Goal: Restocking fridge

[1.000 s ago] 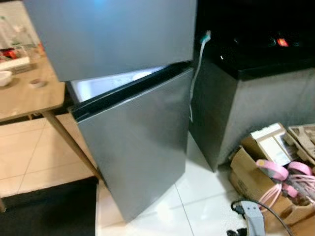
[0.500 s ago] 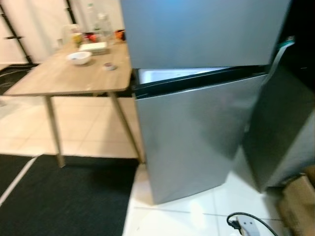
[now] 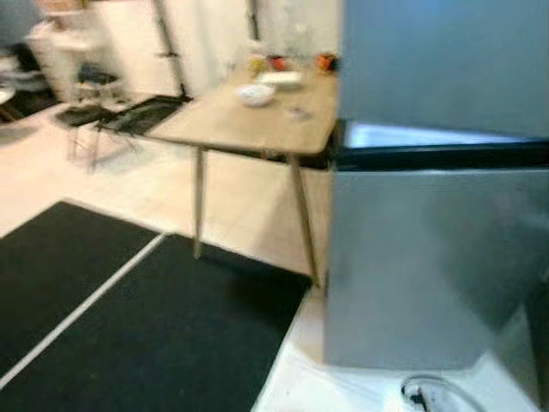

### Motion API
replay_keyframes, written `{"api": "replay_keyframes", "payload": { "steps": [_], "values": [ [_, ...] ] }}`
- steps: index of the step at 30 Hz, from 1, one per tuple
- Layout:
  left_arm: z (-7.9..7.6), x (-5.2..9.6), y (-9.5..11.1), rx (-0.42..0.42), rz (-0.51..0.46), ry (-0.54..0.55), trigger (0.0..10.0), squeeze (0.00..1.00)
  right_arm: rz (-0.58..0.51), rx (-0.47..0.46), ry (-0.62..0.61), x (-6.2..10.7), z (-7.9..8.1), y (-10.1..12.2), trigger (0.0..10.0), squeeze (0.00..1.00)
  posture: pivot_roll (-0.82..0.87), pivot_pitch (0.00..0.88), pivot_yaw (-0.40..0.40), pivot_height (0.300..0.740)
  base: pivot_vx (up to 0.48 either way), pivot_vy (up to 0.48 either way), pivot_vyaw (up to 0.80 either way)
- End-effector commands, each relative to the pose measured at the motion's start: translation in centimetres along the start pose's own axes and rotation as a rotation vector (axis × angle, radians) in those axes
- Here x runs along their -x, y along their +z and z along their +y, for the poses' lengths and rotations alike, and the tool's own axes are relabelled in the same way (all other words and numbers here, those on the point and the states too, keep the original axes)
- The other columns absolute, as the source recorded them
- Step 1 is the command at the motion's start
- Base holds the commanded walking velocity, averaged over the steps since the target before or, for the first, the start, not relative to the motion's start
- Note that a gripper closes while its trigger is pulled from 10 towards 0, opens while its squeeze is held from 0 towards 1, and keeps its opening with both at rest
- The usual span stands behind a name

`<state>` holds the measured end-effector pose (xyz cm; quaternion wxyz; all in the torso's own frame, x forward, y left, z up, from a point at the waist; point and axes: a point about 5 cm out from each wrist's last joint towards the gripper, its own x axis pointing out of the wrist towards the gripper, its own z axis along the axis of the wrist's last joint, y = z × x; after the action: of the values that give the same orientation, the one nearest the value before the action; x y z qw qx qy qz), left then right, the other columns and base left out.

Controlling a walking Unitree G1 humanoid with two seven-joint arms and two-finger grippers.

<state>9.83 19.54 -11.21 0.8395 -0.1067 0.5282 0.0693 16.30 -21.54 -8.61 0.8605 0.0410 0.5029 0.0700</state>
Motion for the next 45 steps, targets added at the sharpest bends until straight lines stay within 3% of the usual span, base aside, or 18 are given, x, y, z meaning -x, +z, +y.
{"api": "replay_keyframes", "payload": {
  "steps": [1,11,20,45],
  "values": [
    [-0.39,-0.10,0.13,-0.006,-0.001,-0.011,10.0,0.00,0.026,0.012,-0.029,0.17,-0.44,-0.49,10.0,0.00,-0.07,0.000,0.020,0.740,0.000,0.000,0.79],
    [-0.46,-0.11,0.20,-0.029,0.001,-0.023,10.0,0.00,0.024,0.043,-0.075,0.25,-0.78,-0.52,10.0,0.00,-0.08,0.000,0.018,0.740,0.000,0.000,0.20],
    [-0.46,-0.11,0.20,-0.032,0.005,-0.029,10.0,0.00,0.022,0.041,-0.073,0.25,-0.76,-0.52,10.0,0.00,-0.08,0.000,0.020,0.740,0.000,-0.480,0.00],
    [0.37,-0.12,0.99,-0.035,-0.021,0.039,10.0,0.00,0.043,0.063,-0.126,0.36,-1.18,-0.80,10.0,0.00,-0.08,0.000,0.020,0.740,0.065,0.000,0.00]
  ]
}}
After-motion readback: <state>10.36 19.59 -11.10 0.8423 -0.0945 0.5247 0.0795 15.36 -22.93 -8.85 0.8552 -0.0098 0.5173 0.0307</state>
